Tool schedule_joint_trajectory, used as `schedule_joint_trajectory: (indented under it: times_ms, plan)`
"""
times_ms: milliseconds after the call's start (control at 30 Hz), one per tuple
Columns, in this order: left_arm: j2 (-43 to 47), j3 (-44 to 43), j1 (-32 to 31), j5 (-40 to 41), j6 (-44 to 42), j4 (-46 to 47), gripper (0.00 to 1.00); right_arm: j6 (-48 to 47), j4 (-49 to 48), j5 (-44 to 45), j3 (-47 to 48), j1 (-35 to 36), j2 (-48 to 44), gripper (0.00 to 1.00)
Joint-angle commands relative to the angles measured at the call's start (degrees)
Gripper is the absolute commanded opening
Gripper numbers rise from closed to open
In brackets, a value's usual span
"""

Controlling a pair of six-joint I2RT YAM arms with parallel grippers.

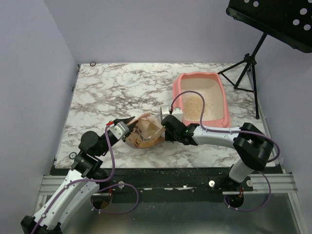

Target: Fill the litter box with clean litter

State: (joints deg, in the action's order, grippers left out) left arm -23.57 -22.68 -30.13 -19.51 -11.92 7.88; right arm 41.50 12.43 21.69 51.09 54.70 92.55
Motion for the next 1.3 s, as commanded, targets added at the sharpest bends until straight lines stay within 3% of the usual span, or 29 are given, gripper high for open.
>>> schedule_joint_trajectory:
  times_ms: [0,200,233,467,667,967,1267]
  plan:
    - [0.28,0.0,-0.28,-0.27,0.67,4.34,0.33,-1.06,0.05,7.92,0.94,-0.47,3.94,0.45]
    - [0.19,0.0,-0.28,0.52,0.5,4.34,0.32,-1.77,-0.21,9.86,1.2,-0.56,4.22,0.04]
    - [0.28,0.09,-0.28,0.78,0.5,4.25,0.33,-2.64,-0.64,10.47,1.03,-0.47,3.52,0.0]
    - [0.46,-0.09,-0.19,1.23,0.06,4.42,0.34,-8.26,-1.79,11.97,1.64,-0.47,-2.63,0.0]
    - [0.02,-3.07,-0.28,2.98,-1.34,1.8,0.36,-14.24,-1.36,8.11,5.41,-0.56,-8.08,0.01]
    - [-5.07,-13.61,-0.28,2.55,-2.67,-9.53,0.53,-25.58,1.99,9.77,11.75,-0.56,-15.47,0.0]
    - [-11.92,-26.43,-0.19,1.13,0.05,-18.32,0.63,-33.4,5.23,2.05,11.58,-0.47,-21.26,0.0]
